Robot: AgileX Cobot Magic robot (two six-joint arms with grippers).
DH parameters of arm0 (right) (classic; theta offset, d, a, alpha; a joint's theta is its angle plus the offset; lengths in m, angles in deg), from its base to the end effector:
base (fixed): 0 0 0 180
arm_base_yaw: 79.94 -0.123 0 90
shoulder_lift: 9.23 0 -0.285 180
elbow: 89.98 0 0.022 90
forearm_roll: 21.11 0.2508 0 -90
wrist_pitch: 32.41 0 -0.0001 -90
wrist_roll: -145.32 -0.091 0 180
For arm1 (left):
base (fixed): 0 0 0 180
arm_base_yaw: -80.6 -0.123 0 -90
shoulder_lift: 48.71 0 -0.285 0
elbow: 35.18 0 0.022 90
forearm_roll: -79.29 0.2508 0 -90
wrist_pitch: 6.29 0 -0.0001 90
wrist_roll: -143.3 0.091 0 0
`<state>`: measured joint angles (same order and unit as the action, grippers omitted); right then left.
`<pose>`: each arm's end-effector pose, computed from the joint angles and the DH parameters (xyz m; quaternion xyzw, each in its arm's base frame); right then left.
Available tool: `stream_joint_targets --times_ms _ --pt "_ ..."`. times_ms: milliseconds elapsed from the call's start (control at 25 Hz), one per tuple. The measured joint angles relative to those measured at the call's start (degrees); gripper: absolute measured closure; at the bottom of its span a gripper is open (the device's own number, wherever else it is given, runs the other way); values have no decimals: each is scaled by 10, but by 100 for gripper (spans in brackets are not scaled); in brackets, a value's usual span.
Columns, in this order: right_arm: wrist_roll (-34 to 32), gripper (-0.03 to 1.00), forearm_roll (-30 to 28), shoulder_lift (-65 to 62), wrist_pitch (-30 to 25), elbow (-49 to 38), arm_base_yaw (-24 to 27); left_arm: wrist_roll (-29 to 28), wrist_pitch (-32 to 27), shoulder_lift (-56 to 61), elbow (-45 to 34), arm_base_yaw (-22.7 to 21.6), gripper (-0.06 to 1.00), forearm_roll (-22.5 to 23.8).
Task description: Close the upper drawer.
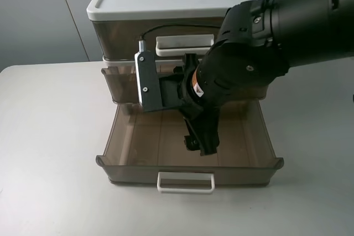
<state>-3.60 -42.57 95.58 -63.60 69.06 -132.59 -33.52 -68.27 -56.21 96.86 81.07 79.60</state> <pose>0.2119 0.2492 0.1887 -0.7444 0.6257 -0.0873 0.2164 -0.0077 0.0005 0.2785 0.0271 0.8542 0.0150 0.5190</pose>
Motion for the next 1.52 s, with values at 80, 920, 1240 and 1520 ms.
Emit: stream_joint_targets --times_ms 80,920,1240,1520 --pt "-10 29 -5 1 6 0 0 0 0 0 0 0 20 0" --pt "-107 29 -17 5 13 -5 1 1 0 0 0 0 20 0" --pt "-155 29 13 -10 14 -5 1 1 0 0 0 0 20 0" --pt "-180 29 39 -32 11 -5 1 1 0 0 0 0 20 0"
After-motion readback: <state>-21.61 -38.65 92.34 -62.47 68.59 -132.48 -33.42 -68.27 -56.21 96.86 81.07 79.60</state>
